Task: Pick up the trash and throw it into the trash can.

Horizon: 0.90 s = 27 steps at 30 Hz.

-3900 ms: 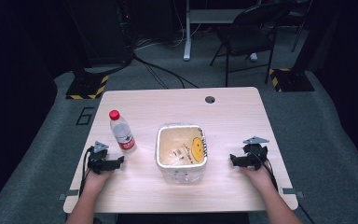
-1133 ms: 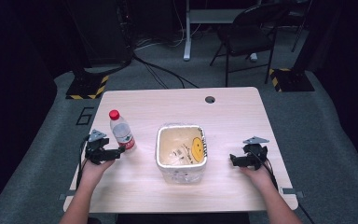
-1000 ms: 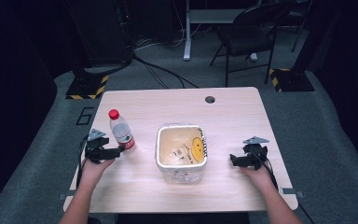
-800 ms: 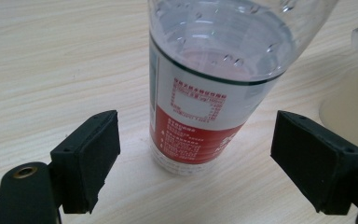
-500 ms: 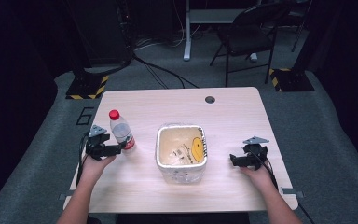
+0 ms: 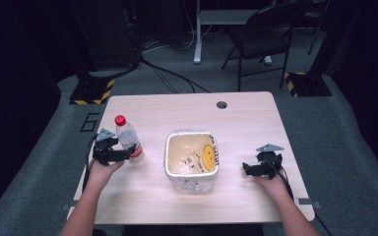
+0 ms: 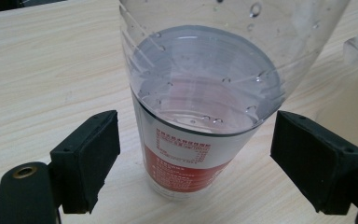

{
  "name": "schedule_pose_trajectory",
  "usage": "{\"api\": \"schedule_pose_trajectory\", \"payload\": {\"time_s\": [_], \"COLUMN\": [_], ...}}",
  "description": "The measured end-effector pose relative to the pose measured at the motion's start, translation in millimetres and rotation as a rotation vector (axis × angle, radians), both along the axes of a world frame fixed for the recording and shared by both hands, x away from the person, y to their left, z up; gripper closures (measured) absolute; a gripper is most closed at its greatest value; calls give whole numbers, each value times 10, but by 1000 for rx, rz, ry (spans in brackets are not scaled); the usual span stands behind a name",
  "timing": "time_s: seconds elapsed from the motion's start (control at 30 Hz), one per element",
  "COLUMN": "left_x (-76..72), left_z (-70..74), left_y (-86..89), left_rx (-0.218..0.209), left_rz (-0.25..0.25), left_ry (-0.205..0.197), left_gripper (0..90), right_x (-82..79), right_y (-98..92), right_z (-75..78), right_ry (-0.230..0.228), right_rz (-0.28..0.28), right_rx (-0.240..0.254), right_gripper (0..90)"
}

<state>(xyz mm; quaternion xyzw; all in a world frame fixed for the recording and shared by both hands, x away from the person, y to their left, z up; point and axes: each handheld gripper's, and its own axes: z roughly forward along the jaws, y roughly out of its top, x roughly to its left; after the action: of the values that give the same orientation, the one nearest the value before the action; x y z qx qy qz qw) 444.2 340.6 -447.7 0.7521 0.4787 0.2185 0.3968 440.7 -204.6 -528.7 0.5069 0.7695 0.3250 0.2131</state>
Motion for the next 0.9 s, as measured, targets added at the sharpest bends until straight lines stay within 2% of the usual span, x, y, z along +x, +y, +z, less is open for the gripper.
{"api": "schedule_pose_trajectory", "payload": {"time_s": [0.2,0.37,0.9], "left_x": [41,75,133], "left_z": [-21,-49,-100], "left_y": [-6,-42,-71], "left_rx": [-4,15,12], "left_rz": [-2,-8,-5], "left_ry": [4,5,-7], "left_gripper": [177,188,254], "right_x": [0,0,-4], "right_y": [0,1,3], "right_z": [0,0,2], "right_ry": [0,0,4], "right_rz": [0,1,3], "right_rx": [0,0,0], "right_gripper": [0,0,0]}}
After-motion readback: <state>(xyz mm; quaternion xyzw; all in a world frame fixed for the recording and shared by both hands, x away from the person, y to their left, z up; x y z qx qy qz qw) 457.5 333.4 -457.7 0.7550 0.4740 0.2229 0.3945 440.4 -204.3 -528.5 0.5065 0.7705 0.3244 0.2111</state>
